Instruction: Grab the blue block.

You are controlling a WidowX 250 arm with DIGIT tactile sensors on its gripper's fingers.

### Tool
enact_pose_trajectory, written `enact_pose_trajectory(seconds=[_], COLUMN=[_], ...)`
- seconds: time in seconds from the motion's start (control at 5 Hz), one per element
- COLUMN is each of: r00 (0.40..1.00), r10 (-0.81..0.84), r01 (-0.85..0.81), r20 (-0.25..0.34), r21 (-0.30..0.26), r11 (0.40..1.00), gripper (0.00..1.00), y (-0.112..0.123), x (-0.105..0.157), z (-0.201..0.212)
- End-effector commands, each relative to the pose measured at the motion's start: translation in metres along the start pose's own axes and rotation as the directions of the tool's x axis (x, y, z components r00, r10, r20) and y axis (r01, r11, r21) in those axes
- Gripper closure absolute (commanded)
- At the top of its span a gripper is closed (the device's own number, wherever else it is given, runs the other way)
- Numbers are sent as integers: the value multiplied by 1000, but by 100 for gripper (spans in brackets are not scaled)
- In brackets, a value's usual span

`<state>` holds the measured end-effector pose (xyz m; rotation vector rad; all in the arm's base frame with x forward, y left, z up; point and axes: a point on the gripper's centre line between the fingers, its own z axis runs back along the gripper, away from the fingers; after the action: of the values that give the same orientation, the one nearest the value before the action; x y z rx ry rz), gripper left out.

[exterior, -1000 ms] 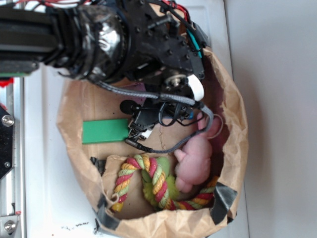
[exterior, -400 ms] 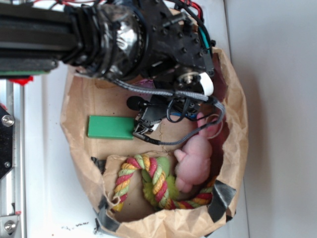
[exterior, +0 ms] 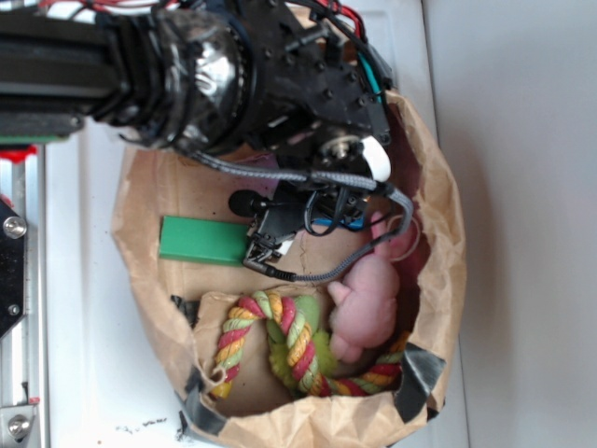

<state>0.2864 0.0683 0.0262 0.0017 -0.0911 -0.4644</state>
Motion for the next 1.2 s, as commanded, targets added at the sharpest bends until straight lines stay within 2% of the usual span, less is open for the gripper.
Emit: enact_pose_trajectory(seconds=[0.0,0.2,0.4,0.6,0.8,1.0], r00=[990,983,978,953,924,907], r10=[96,107,113,216,317,380], r01=[-94,-97,-100,-201,-304,-364], r20=[104,148,174,213,215,182], r21=[-18,-76,-82,-88,-92,-118], r11=[995,992,992,976,948,924], gripper=[100,100,100,100,100,100], y=[14,3,-12,-22,-27,-26], x=[-1,0,6,15,31,45], z=[70,108,131,145,154,148])
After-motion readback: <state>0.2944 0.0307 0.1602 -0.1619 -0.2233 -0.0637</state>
